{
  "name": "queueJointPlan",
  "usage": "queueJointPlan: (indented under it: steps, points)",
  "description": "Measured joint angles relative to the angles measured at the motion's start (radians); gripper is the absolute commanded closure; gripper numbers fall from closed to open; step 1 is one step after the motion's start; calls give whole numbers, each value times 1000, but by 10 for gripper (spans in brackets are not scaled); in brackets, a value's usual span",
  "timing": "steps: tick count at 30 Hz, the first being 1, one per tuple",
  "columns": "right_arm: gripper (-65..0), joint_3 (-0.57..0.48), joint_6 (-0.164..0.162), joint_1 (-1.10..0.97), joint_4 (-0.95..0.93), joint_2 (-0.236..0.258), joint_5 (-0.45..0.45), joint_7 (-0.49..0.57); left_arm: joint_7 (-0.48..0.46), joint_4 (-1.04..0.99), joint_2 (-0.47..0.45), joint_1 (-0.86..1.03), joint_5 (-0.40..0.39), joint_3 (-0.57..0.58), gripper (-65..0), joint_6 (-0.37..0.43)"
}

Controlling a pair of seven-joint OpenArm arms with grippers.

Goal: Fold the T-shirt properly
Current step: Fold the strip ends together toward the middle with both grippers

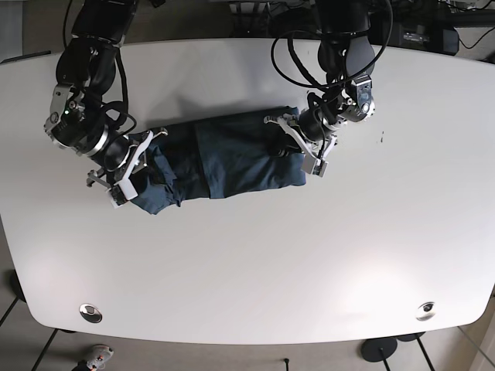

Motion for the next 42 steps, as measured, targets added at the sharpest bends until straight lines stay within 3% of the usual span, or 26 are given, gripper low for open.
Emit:
queueJointPlan:
  steps: [5, 13, 19, 29, 36, 38, 42]
  points:
    - [-33, -147, 0, 18, -56, -74, -9, -4, -5, -20, 6, 0, -10, 0, -24, -1]
    - [-33, -251, -4, 88, -283, -109, -13, 81, -23, -44, 6, -1, -25, 0, -24, -1]
    - [-36, -249, -8, 123, -297, -131, -12, 111, -23, -44, 6, -1, -25, 0, -24, -1]
    - [-38, -252, -8, 163, -381, -212, -13, 90, -23, -43, 5, 0, -25, 0, -24, -2]
    - [-48, -328, -8, 167, -382, -212, -13, 91, -22, -43, 5, 0, -25, 0, -24, -2]
    - [-144, -333, -8, 168, -382, -211, -18, 95, -22, -43, 5, 0, -25, 0, -24, -2]
    - [-469, -333, -7, 163, -380, -214, -132, 101, -22, -42, 5, 0, -25, 0, -24, -3]
